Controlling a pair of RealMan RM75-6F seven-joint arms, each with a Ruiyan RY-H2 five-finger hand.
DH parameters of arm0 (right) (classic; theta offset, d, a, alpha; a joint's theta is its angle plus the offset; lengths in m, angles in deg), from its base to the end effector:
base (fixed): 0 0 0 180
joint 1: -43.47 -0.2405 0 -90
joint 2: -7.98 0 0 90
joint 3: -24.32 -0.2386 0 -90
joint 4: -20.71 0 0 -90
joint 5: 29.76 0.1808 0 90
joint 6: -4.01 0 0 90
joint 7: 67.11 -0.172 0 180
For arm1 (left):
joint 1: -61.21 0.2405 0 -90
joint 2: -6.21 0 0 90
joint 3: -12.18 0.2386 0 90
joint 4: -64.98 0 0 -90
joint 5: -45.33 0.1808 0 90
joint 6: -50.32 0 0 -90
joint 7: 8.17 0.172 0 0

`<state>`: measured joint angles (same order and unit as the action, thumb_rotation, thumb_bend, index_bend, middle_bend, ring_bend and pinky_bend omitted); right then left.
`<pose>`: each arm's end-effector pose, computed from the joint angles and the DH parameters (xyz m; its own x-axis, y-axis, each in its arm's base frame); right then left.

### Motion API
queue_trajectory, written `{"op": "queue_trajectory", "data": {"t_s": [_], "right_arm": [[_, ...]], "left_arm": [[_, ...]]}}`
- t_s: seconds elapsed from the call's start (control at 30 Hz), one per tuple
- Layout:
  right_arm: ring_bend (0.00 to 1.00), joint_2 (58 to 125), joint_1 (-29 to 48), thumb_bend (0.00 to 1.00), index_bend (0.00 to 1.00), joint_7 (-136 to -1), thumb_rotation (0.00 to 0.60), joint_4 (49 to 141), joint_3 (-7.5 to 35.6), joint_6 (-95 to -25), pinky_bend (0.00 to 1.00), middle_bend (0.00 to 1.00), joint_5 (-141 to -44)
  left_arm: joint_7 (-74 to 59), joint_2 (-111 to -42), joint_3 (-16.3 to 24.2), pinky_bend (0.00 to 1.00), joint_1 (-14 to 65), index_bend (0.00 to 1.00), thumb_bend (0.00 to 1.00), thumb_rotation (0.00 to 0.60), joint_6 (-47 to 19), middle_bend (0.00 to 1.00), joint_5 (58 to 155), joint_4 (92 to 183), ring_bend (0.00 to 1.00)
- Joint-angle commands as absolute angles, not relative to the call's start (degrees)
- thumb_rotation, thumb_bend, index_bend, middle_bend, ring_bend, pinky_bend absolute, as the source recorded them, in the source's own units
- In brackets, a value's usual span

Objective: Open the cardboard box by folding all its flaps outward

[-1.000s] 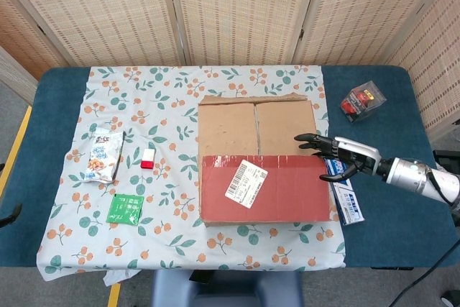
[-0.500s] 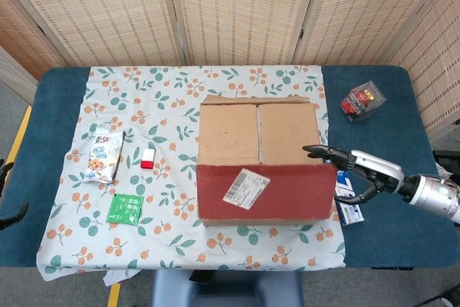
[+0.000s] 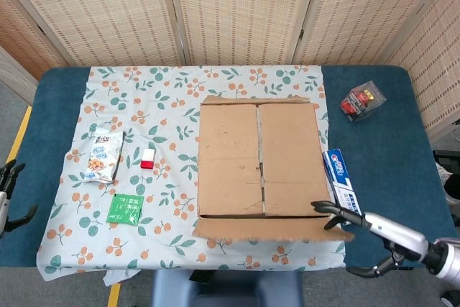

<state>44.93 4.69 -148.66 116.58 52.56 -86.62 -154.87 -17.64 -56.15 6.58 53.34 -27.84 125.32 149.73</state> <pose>-0.1628 -0.1879 0.2090 -0.1853 -0.8287 0.5281 -0.8231 -0.1627 -0.5440 -0.3166 0.2313 0.2009 0.3709 0.0238 0.9284 0.9257 0.0706 -0.3717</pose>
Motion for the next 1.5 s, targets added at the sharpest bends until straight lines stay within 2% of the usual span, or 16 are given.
{"op": "queue_trajectory", "data": {"t_s": [0.03,0.2,0.3,0.4,0.57,0.67,0.93,1.03,1.23,1.37,1.5], "right_arm": [[0.02,44.6,10.6,0.36,0.01,-140.3,0.600,119.2,54.9,-86.7,0.22,0.00,-158.9],[0.00,45.2,14.1,0.36,0.01,-130.5,0.600,121.1,53.7,-85.3,0.20,0.00,-157.8],[0.00,44.8,14.2,0.36,0.01,-123.1,0.600,124.8,50.6,-83.4,0.19,0.00,-154.7],[0.00,44.6,13.8,0.36,0.04,-111.6,0.600,130.2,45.7,-79.5,0.15,0.00,-148.7],[0.00,49.4,12.7,0.36,0.10,-80.8,0.600,135.6,33.1,-73.8,0.05,0.00,-134.8],[0.00,51.4,9.9,0.36,0.18,-71.0,0.600,139.1,28.4,-67.9,0.00,0.00,-128.5],[0.00,56.0,0.5,0.36,0.46,-54.7,0.600,142.7,18.9,-53.9,0.00,0.00,-112.0],[0.00,58.4,-2.9,0.36,0.48,-50.1,0.593,141.8,16.7,-49.8,0.00,0.00,-106.2],[0.00,64.9,-9.0,0.36,0.51,-44.2,0.516,136.9,14.8,-43.2,0.00,0.00,-96.7],[0.00,68.2,-12.1,0.35,0.55,-43.7,0.471,133.1,14.0,-40.3,0.00,0.00,-93.5],[0.00,70.0,-13.6,0.35,0.57,-43.9,0.450,130.6,13.8,-38.9,0.00,0.00,-92.3]], "left_arm": [[-16.9,-56.2,7.0,0.00,53.6,0.07,0.40,0.600,-28.8,0.00,126.2,150.4,0.00],[-16.3,-56.1,7.3,0.00,53.8,0.07,0.40,0.600,-29.8,0.00,127.2,151.1,0.00],[-16.6,-56.1,7.5,0.00,53.7,0.07,0.40,0.600,-29.8,0.00,127.5,151.2,0.00],[-17.5,-55.9,7.4,0.00,53.6,0.08,0.40,0.600,-29.7,0.00,127.5,151.0,0.00],[-19.2,-55.4,7.4,0.00,53.8,0.08,0.40,0.600,-29.3,0.03,126.7,150.8,0.05],[-20.0,-55.3,7.4,0.00,53.9,0.08,0.40,0.600,-29.4,0.03,126.7,150.4,0.05],[-27.0,-54.9,7.5,0.00,54.6,0.10,0.40,0.600,-31.2,0.04,128.3,148.1,0.04],[-29.5,-54.6,7.3,0.00,55.0,0.10,0.40,0.600,-31.5,0.04,127.9,147.2,0.04],[-33.1,-54.3,7.1,0.00,55.7,0.10,0.40,0.600,-32.0,0.04,127.5,145.7,0.04],[-33.8,-54.3,7.1,0.00,56.0,0.10,0.40,0.600,-32.4,0.04,127.5,145.3,0.03],[-34.5,-54.4,6.9,0.00,56.3,0.10,0.40,0.600,-32.5,0.04,126.9,144.8,0.03]]}}
